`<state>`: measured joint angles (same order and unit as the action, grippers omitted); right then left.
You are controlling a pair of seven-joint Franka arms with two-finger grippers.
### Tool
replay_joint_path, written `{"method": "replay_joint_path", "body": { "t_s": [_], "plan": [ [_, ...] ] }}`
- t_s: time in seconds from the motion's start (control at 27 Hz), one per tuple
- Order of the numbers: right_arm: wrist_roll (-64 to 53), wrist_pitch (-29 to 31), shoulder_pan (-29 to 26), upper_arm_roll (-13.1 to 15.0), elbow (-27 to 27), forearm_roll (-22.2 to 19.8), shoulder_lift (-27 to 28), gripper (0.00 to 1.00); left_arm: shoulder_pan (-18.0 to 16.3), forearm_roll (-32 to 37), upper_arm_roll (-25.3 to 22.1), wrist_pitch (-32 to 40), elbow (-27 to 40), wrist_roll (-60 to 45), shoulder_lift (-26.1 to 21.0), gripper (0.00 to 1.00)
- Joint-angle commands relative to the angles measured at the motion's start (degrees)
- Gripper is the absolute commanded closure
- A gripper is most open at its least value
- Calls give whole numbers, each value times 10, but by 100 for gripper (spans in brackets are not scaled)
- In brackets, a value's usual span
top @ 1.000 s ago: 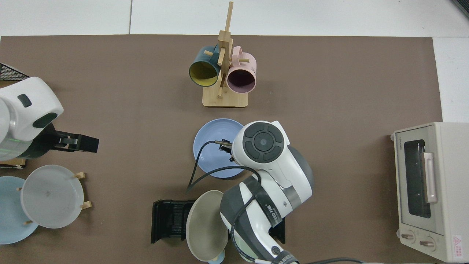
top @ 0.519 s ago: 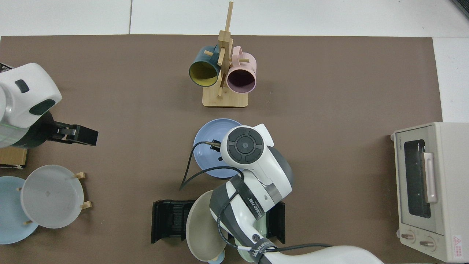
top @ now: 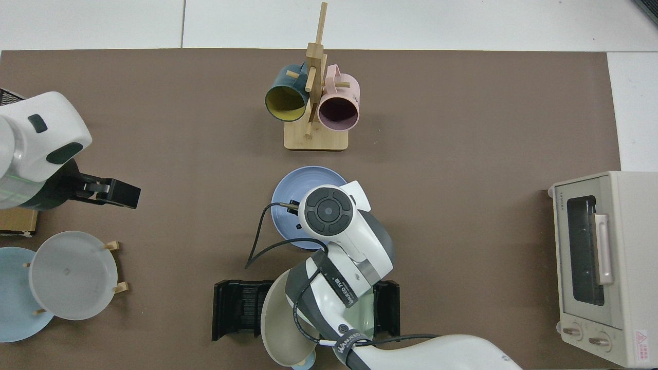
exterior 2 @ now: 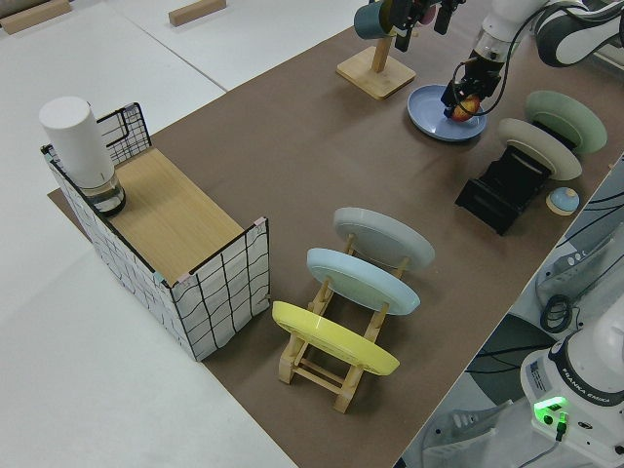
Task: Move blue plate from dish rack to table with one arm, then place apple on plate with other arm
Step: 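Lower the apple onto the blue plate with the right gripper, then open the right gripper and withdraw it away from the plate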
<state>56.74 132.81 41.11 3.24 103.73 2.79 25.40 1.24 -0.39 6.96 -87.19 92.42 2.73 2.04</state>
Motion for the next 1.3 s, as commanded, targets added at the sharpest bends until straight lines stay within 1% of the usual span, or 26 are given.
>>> {"method": "replay_joint_path", "body": {
  "t_s": [0.0,0.07,0.15,0.19,0.22,0.26,0.3,0.33,0.48,0.63,0.74,0.89,0.96,1.07,1.19,1.26],
  "plan": [
    [19,22,9,1,-8,-3,10,99,3,17,-3,9,-1,7,4,0],
    [21,26,6,1,-8,-1,11,93,3,17,-3,9,-1,7,4,0],
    [27,42,3,1,-5,11,11,83,2,17,-3,9,-1,7,4,0],
    [27,47,3,1,-3,17,12,75,2,16,-3,9,-1,6,4,0],
    [27,47,5,1,-3,20,13,64,2,16,-3,9,-2,6,4,0],
    [27,47,7,1,-3,21,14,46,2,15,-5,9,-3,5,4,0],
    [27,48,7,1,-3,21,15,19,2,14,-5,8,-5,6,4,0],
    [27,47,5,1,-3,20,15,0,1,12,-7,5,-6,7,3,0],
    [27,32,11,3,-7,15,12,0,0,9,-9,7,-7,3,4,0],
    [25,0,6,3,-12,16,-4,0,-1,9,-10,6,-7,3,4,0],
    [26,-41,9,7,-20,20,-25,0,-1,8,-11,6,-7,3,4,0],
    [16,-107,-3,9,-62,20,-50,0,-1,8,-11,6,-7,2,4,0],
    [-2,-130,-12,9,-67,19,-65,0,-1,8,-11,6,-7,3,4,0],
    [-38,-135,-27,10,-65,21,-95,0,-2,8,-11,7,-7,3,4,0],
    [-77,-139,-66,8,-58,20,-124,0,-2,8,-12,6,-7,3,5,0],
    [-126,-152,-86,9,-53,20,-140,0,-2,8,-12,6,-7,3,4,0]
  ]
}}
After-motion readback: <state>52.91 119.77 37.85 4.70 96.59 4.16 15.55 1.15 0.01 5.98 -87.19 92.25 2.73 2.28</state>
